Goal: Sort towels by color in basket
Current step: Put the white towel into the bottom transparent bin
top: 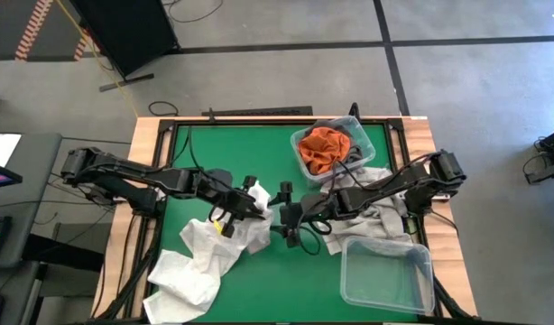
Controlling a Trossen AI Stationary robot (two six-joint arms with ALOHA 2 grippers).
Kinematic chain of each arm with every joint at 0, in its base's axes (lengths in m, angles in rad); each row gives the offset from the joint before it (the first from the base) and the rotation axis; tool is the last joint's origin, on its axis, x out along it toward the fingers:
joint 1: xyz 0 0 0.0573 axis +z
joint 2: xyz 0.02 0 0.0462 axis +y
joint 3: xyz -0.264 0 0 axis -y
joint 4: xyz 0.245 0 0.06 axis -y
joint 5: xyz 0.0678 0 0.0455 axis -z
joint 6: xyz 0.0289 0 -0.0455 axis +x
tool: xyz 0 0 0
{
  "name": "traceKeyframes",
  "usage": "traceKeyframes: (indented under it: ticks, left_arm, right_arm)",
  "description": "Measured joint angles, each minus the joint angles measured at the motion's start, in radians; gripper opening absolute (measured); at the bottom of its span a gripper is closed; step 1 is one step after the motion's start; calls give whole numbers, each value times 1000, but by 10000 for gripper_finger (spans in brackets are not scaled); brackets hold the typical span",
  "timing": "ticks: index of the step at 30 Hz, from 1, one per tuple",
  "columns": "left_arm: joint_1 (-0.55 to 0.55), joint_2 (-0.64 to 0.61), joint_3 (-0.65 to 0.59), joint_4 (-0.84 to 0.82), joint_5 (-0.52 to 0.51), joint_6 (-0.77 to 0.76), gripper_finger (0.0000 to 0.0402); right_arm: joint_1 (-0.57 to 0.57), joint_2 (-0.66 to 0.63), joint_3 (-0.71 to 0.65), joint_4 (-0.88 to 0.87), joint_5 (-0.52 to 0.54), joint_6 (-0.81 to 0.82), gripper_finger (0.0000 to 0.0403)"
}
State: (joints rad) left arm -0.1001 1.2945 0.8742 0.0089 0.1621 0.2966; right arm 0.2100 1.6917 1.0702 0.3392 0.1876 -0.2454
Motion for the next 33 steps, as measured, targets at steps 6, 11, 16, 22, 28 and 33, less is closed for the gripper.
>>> traceKeyframes:
  ticks: [6, 11, 16, 22, 28, 33]
  left_arm:
    - [0, 0, 0, 32, 1, 16, 0]
    - [0, 0, -2, 54, 3, 24, 0]
    - [-4, 2, -3, 63, 33, 25, 0]
    - [-14, 1, -2, 75, 33, 42, 0]
    - [-13, 0, -2, 76, 27, 48, 4]
    - [-13, -1, 0, 77, 23, 39, 10]
  right_arm:
    - [-16, 0, 0, 22, -39, 1, 321]
    - [-26, 46, 6, 86, -58, 0, 321]
    - [-44, 103, 45, 120, -67, 0, 318]
    - [-51, 131, 83, 117, -67, 1, 299]
    - [-50, 129, 85, 113, -17, 1, 210]
    - [-50, 129, 85, 85, -9, 5, 100]
